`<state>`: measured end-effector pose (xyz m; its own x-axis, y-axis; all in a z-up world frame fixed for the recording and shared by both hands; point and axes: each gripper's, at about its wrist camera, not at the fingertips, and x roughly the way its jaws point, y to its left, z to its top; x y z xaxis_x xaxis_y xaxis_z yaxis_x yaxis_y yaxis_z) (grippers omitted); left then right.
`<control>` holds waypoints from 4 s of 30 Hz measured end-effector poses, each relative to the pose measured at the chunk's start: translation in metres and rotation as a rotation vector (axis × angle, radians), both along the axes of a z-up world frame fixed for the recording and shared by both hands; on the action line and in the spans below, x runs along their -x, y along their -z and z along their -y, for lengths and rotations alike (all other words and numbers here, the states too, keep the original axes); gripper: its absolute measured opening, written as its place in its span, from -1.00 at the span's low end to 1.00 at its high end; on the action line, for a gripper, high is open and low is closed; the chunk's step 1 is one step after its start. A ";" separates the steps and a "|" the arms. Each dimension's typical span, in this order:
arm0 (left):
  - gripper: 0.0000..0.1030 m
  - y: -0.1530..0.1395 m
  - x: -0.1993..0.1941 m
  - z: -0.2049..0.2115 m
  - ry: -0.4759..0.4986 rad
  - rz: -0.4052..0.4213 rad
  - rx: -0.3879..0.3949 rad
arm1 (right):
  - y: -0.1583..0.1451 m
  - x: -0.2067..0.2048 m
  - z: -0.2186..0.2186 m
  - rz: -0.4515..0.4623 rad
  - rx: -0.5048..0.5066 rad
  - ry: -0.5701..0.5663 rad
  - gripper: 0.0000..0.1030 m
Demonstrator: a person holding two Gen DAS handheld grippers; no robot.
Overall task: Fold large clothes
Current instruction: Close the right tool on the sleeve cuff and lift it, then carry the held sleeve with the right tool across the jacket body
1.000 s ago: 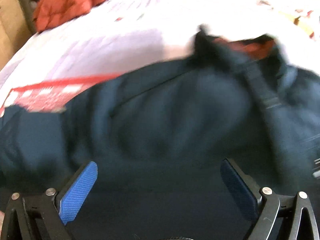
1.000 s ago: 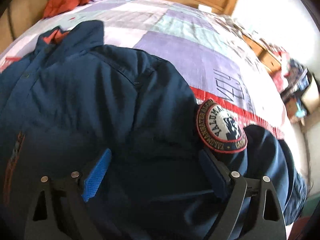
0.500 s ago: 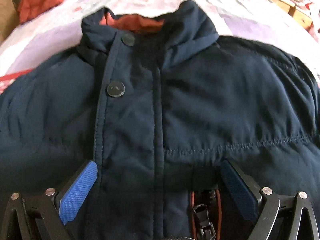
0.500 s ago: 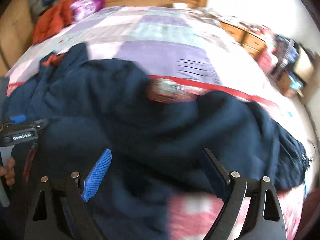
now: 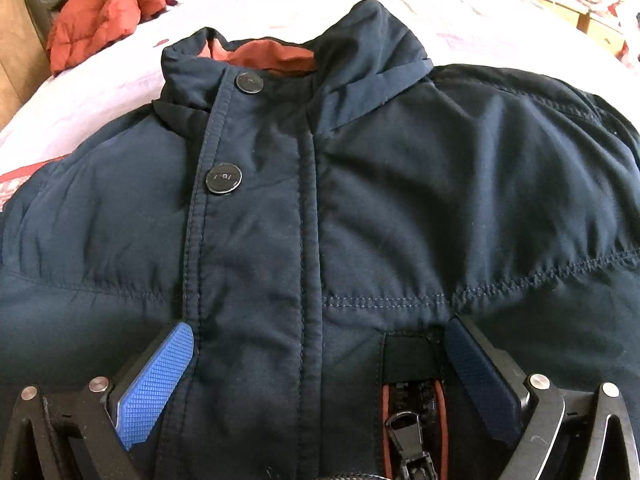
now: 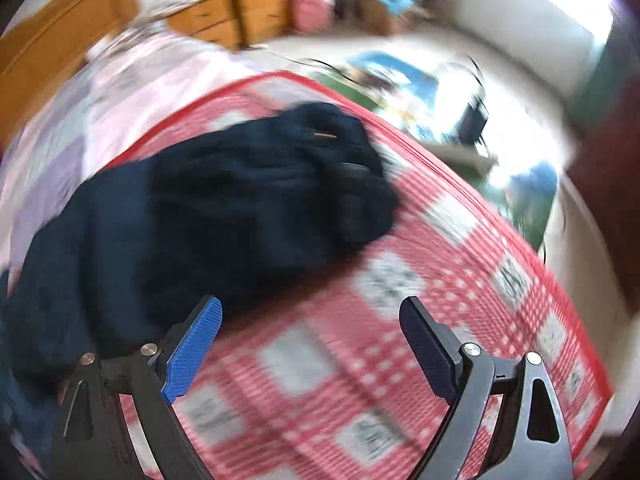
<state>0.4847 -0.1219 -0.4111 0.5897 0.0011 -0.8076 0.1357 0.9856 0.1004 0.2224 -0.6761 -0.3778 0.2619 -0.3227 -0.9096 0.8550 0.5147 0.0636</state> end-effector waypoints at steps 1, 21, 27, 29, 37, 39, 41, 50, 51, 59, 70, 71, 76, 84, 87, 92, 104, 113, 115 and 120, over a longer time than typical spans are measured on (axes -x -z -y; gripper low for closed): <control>1.00 0.000 0.001 0.000 0.000 0.003 0.000 | 0.004 0.007 0.010 0.017 -0.029 0.023 0.80; 1.00 -0.001 0.006 0.003 -0.003 0.028 -0.014 | 0.035 -0.040 0.038 0.299 -0.218 0.120 0.87; 1.00 -0.001 0.006 0.004 -0.005 0.030 -0.020 | 0.015 -0.036 0.051 0.321 -0.232 0.172 -0.58; 1.00 -0.002 0.006 0.005 -0.003 0.031 -0.024 | -0.013 -0.042 0.053 0.245 -0.096 0.089 -0.65; 1.00 -0.002 0.004 0.008 -0.003 0.032 -0.036 | -0.035 -0.043 0.065 0.145 0.027 0.069 -0.69; 1.00 -0.003 0.004 0.008 -0.005 0.032 -0.032 | -0.038 -0.041 0.060 0.141 0.046 0.086 -0.69; 1.00 -0.003 0.004 0.008 -0.005 0.035 -0.033 | -0.039 -0.041 0.059 0.119 0.064 0.075 -0.69; 1.00 -0.003 0.004 0.008 -0.006 0.038 -0.036 | -0.090 -0.068 0.033 0.042 0.244 0.012 -0.69; 1.00 -0.002 0.005 0.008 -0.006 0.039 -0.036 | -0.100 -0.074 0.026 0.029 0.280 -0.011 -0.69; 1.00 -0.004 0.001 0.005 -0.007 0.020 -0.030 | -0.170 -0.115 -0.051 0.013 0.524 -0.203 -0.69; 1.00 -0.056 -0.010 -0.061 -0.087 -0.071 -0.014 | -0.213 -0.201 -0.236 0.154 0.609 -0.550 -0.69; 1.00 -0.063 -0.007 -0.079 -0.100 -0.077 -0.013 | -0.208 -0.211 -0.261 0.164 0.593 -0.595 -0.69; 1.00 -0.084 0.015 -0.151 -0.148 -0.081 -0.017 | -0.168 -0.249 -0.371 0.154 0.567 -0.781 -0.69; 1.00 -0.090 0.065 -0.244 -0.203 -0.108 -0.034 | -0.081 -0.293 -0.514 0.087 0.526 -0.929 -0.69; 1.00 -0.090 0.078 -0.271 -0.241 -0.114 -0.016 | -0.065 -0.305 -0.558 0.089 0.522 -0.983 -0.69; 1.00 -0.085 0.086 -0.299 -0.281 -0.122 -0.002 | -0.040 -0.323 -0.621 0.084 0.492 -1.059 -0.69; 1.00 -0.076 0.091 -0.324 -0.294 -0.119 -0.004 | -0.004 -0.352 -0.682 0.036 0.448 -1.078 -0.68; 1.00 -0.071 0.096 -0.323 -0.282 -0.126 -0.013 | 0.016 -0.326 -0.669 -0.028 0.607 -1.238 -0.66; 1.00 -0.069 0.096 -0.324 -0.295 -0.131 -0.002 | 0.019 -0.321 -0.662 -0.032 0.585 -1.266 -0.66; 1.00 -0.072 0.096 -0.319 -0.271 -0.125 -0.020 | 0.036 -0.316 -0.641 -0.109 0.716 -1.259 -0.66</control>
<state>0.3888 0.1969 -0.3390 0.4617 0.1618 -0.8721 -0.1197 0.9856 0.1195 0.5387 -0.0347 -0.4135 0.6505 -0.3203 -0.6887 -0.1943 0.8064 -0.5586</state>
